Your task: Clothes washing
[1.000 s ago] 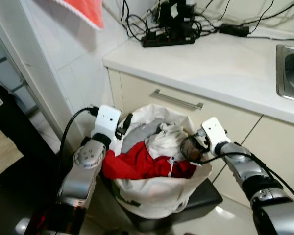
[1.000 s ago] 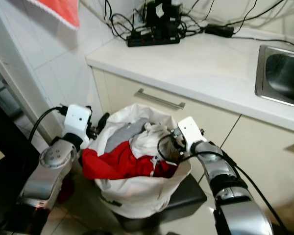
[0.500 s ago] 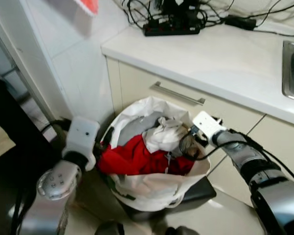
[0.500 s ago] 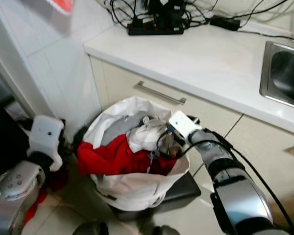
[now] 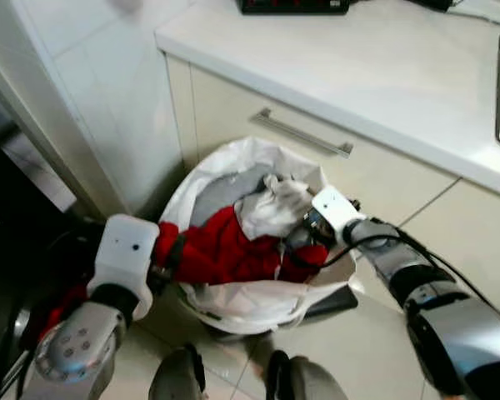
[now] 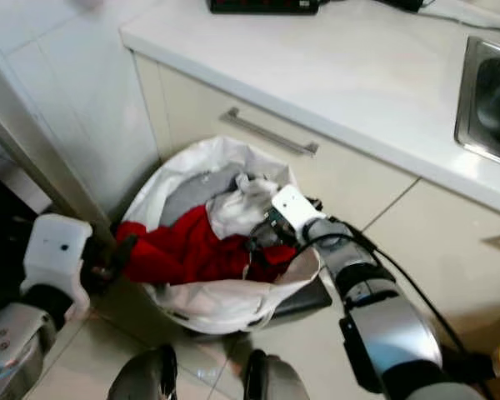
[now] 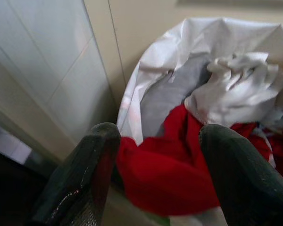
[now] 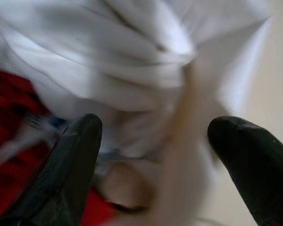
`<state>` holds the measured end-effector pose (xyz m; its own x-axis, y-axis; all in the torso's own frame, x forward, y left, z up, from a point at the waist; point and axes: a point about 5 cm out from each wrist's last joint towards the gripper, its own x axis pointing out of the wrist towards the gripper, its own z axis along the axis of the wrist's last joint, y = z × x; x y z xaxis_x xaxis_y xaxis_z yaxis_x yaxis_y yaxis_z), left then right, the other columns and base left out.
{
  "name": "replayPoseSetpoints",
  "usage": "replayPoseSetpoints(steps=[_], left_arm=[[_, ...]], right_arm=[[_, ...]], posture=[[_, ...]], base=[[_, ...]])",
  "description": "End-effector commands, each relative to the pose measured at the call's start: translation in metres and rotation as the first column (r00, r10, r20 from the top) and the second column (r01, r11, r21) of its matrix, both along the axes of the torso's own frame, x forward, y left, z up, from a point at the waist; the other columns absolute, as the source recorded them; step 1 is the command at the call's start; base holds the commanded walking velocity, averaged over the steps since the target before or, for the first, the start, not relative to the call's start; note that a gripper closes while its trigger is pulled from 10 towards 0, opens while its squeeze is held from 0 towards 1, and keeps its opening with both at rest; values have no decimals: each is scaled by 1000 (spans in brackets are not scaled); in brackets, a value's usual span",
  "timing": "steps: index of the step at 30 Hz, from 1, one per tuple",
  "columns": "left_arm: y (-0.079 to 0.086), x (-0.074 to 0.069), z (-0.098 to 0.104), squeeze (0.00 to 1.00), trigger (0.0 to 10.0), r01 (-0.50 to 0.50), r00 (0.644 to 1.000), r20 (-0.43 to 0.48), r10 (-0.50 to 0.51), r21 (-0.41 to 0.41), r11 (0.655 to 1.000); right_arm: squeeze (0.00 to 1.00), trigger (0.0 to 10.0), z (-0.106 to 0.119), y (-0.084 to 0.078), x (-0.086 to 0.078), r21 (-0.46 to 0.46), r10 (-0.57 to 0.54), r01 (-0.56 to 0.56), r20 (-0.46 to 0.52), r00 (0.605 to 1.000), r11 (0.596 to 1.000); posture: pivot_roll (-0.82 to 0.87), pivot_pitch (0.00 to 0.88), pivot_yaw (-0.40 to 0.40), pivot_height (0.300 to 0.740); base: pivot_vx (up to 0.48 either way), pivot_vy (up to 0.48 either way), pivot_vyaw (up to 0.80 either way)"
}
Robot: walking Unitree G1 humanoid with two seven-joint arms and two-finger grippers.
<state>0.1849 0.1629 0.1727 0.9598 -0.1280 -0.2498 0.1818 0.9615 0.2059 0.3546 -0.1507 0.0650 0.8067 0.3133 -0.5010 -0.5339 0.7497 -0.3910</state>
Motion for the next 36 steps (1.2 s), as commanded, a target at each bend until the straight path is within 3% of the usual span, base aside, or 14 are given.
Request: replayPoseSetpoints(steps=[1, 4, 10, 15, 19, 20, 22, 23, 24, 26, 27, 29, 33, 36], left_arm=[[0, -7, 3, 0, 10000, -5, 1000, -6, 5, -2, 1000], [-1, -15, 13, 0, 10000, -13, 1000, 19, 13, -11, 1000], [-9, -19, 15, 0, 10000, -8, 997, 78, 12, -49, 999], [-12, -20, 13, 0, 10000, 2, 997, 75, 2, -62, 998], [-14, -21, 13, 0, 10000, -12, 997, 78, 18, -78, 997], [-17, -22, 12, 0, 10000, -13, 996, 84, 20, -86, 996], [-20, -23, 12, 0, 10000, -8, 996, 91, 17, -94, 996], [-21, -24, 12, 0, 10000, -6, 995, 95, 15, -98, 995], [-22, -23, 13, 0, 10000, 1, 994, 105, 10, -101, 995], [-24, -22, 16, 0, 10000, 9, 993, 122, 4, -102, 995], [-25, -21, 17, 0, 10000, 10, 992, 129, 3, -104, 995], [-26, -19, 19, 0, 10000, 8, 991, 136, 7, -107, 994], [-27, -18, 20, 0, 10000, 7, 989, 145, 10, -116, 993], [-32, -16, 23, 0, 10000, 20, 988, 158, 0, -126, 992]], right_arm=[[0, 10000, -1, -3, -1, 45, -30, 31, -30, 999, 998], [0, 10000, 1, 7, 0, 53, 29, -29, -3, 1000, 998], [4, 10000, 5, 14, 2, -171, 166, -150, 82, 983, 974], [0, 10000, 8, 14, 4, -229, 179, -148, 119, 977, 962], [0, 10000, 6, 15, 2, -352, 247, -187, 134, 960, 917], [0, 10000, 6, 14, 3, -434, 283, -190, 160, 946, 880], [0, 10000, 9, 14, 5, -438, 275, -174, 179, 945, 882], [0, 10000, 11, 13, 6, -401, 239, -145, 195, 951, 905], [0, 10000, 17, 13, 11, -268, 129, -69, 214, 968, 961], [0, 10000, 27, 12, 16, -31, -42, 49, 214, 976, 998], [0, 10000, 32, 13, 19, 74, -105, 91, 207, 973, 993], [0, 10000, 38, 15, 22, 170, -156, 121, 211, 965, 978], [0, 10000, 47, 17, 27, 259, -197, 138, 220, 955, 956], [0, 10000, 64, 16, 35, 421, -285, 180, 200, 938, 889]], posture=[[221, 318, -81, 740], [232, 365, -74, 740], [217, 425, -71, 740], [204, 442, -78, 740], [203, 451, -83, 740], [196, 460, -91, 740], [196, 460, -91, 740], [190, 455, -96, 740], [185, 453, -98, 740], [177, 444, -102, 740], [171, 435, -102, 740], [157, 428, -106, 740], [146, 422, -107, 740], [132, 414, -109, 740]], base=[[0, 0, 0], [0, 0, 0], [0, 0, 0], [0, 0, 0], [0, 0, 0], [0, 0, 0], [0, 0, 0], [0, 0, 0], [0, 0, 0], [0, 0, 0], [0, 0, 0], [0, 0, 0], [0, 0, 0], [0, 0, 0]])
